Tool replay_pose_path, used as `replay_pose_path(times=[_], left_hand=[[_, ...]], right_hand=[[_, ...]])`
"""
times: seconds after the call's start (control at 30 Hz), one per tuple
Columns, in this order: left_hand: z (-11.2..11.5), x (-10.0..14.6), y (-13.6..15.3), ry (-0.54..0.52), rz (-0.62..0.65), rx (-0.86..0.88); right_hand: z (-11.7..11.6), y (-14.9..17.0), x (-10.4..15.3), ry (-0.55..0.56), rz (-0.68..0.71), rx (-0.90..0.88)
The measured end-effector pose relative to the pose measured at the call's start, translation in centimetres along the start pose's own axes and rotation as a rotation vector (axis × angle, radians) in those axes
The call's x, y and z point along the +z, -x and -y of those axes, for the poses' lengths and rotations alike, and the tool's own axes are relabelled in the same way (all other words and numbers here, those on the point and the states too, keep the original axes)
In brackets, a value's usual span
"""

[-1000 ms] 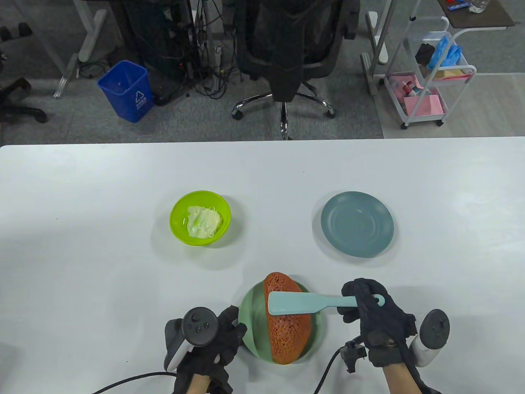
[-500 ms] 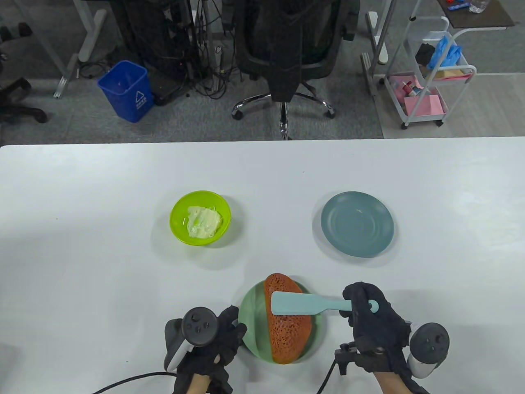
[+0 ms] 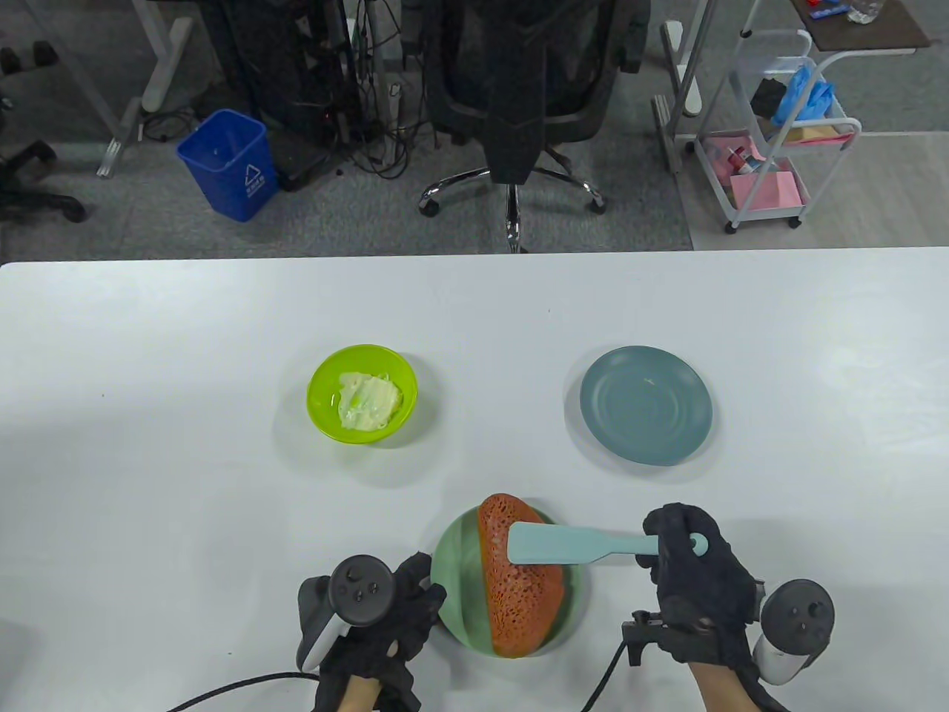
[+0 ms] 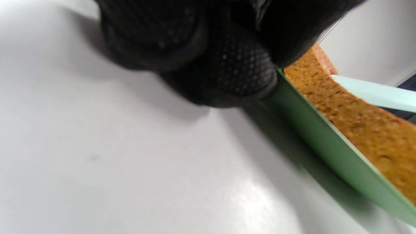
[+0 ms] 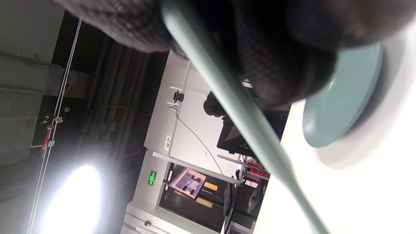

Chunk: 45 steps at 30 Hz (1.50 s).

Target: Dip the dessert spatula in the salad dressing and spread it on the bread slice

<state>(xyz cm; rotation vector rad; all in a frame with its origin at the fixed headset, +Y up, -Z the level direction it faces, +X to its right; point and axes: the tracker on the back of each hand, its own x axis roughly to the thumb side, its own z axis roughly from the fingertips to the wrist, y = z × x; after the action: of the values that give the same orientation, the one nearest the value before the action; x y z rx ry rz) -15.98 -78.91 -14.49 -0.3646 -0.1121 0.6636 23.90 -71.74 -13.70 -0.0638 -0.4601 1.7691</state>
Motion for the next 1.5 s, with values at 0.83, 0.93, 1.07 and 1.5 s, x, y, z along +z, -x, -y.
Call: replay_pose_path(times=[0.83,0.93,1.07,1.5], left_hand=[[0.0,0.0,0.0,0.000,0.000,0.000],[0.0,0.0,0.0,0.000,0.000,0.000],[0.0,0.0,0.0,-0.006,0.003,-0.009],[0.2,0.1,-0.4,-0.028,0.021,-0.056]], right_hand=[[0.5,0.8,-0.6,-0.059,-0.015,-0.204],[-0.8,1.0,-0.3,-0.133,-0.050,-0.242],[-2.0,1.0,0.0,-0.209,-0.071,-0.231],[-1.1,1.0,-0.3,-0.198,-0.118,-0.180]])
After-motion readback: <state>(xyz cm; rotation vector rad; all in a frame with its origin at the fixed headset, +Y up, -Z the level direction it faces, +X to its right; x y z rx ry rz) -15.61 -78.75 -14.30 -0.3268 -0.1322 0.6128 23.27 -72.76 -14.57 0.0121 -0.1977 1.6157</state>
